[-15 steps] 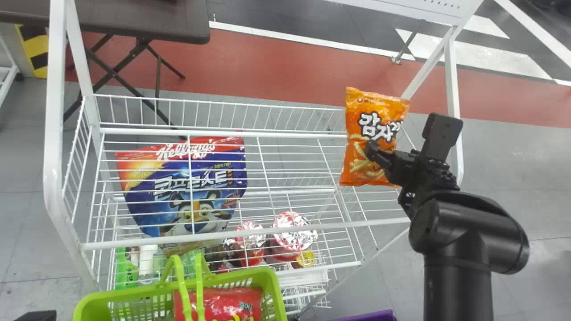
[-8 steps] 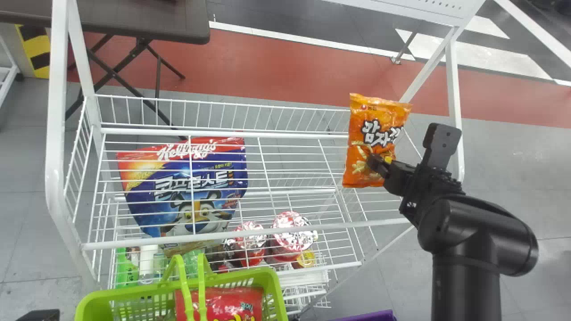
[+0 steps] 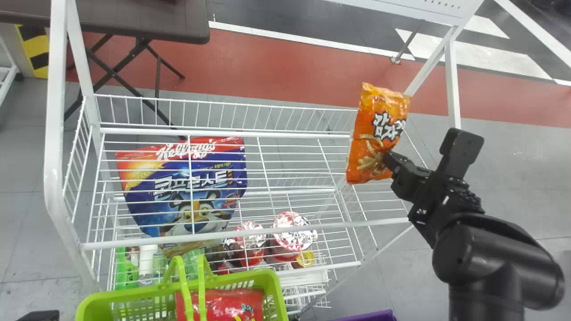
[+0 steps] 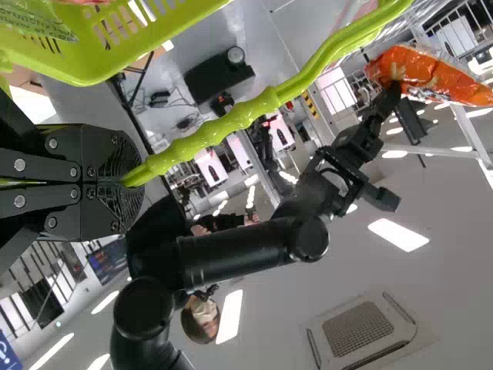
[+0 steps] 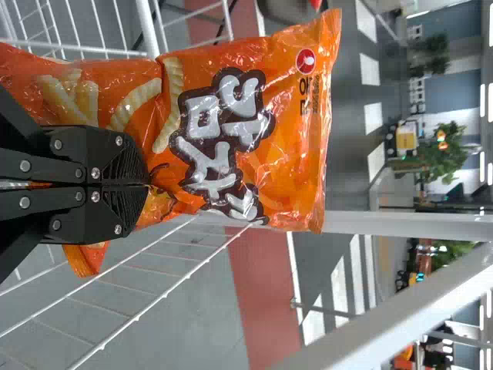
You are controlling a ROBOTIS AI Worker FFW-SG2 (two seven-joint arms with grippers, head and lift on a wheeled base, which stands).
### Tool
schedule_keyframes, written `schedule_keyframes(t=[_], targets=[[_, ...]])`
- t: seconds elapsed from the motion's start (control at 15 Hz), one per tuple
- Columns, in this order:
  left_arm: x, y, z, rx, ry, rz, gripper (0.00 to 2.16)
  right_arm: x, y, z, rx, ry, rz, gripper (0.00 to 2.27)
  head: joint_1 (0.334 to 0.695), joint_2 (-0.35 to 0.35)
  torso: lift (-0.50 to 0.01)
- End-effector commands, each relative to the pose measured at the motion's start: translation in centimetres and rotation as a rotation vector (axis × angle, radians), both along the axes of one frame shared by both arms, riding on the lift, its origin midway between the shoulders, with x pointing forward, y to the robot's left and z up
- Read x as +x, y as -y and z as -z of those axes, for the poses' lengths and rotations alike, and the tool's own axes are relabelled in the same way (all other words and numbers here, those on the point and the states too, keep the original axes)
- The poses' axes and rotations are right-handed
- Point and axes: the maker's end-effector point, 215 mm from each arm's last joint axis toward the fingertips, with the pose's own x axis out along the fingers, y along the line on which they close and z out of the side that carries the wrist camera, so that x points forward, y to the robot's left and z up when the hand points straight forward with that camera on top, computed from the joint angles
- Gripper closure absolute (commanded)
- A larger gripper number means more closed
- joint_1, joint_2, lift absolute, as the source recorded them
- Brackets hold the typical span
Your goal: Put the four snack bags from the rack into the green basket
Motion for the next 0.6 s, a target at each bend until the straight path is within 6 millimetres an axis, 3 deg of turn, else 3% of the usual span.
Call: schedule_keyframes(t=[0.0,0.13,0.33,0.53], targets=[[-0.1,0.0,-0.1,-0.002,-0.001,0.000,2.14,-1.9,-2.0,-2.1,0.045,0.037,-0.039,2.22,0.695,-0.350,-0.006],[-0.1,0.0,-0.1,-0.002,-0.001,0.000,2.14,-4.7,-5.7,-2.2,0.146,0.003,-0.122,2.22,0.695,-0.350,-0.006],[-0.1,0.1,-0.1,-0.003,-0.001,0.000,2.14,-9.6,-11.3,-4.4,0.235,0.024,-0.233,2.22,0.695,-0.350,-0.006],[-0.9,-0.3,0.3,0.003,0.010,-0.027,2.14,-13.7,-17.1,-3.9,0.370,-0.022,-0.378,2.22,0.695,-0.350,-0.006]])
